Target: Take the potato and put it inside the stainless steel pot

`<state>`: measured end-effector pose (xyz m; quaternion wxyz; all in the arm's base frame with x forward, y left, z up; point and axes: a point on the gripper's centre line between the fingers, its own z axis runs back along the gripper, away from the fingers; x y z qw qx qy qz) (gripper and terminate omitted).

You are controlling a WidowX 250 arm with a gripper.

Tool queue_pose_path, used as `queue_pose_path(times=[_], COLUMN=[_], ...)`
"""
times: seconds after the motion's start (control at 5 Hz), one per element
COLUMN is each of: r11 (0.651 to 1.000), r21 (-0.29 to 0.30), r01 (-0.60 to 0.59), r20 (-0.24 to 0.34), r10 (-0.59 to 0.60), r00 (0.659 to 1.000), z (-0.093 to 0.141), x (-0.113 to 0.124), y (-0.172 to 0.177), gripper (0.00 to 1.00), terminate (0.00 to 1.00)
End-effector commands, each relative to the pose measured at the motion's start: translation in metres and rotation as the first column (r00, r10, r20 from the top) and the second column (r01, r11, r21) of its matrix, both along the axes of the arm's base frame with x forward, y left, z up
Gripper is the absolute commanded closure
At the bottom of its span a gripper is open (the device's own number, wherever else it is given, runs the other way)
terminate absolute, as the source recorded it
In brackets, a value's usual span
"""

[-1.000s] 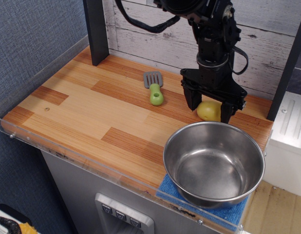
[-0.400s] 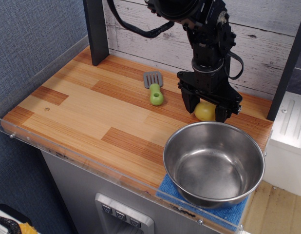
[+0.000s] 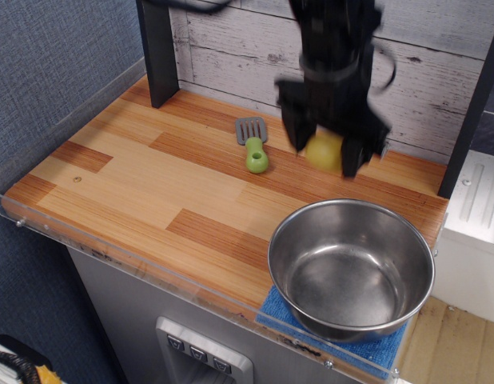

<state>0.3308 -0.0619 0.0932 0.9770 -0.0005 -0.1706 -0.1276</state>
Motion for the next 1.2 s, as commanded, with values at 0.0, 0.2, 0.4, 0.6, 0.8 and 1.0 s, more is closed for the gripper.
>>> queue_pose_path(times=[0.0, 0.2, 0.4, 0.6, 0.8, 1.0], r11=[0.998, 0.995, 0.987, 0.987, 0.987, 0.986], r21=[-0.014, -0.060, -0.116, -0.117, -0.093, -0.056], r01=[0.055, 0.084, 0.110, 0.114, 0.127, 0.160], r20=[0.148, 0.079, -0.070, -0.164, -0.232, -0.276], r10=[-0.053, -0.079, -0.119, -0.132, -0.146, -0.169], r00=[0.988, 0.994, 0.990, 0.978, 0.962, 0.946], z=[0.051, 0.051, 0.029, 0.007, -0.018, -0.035], x=[-0.038, -0.065, -0.075, -0.076, -0.073, -0.074], y=[-0.016, -0.028, -0.032, -0.030, -0.030, -0.030], gripper=[1.00, 1.00, 1.00, 1.00, 1.00, 1.00], terminate=[0.00, 0.00, 0.00, 0.00, 0.00, 0.00])
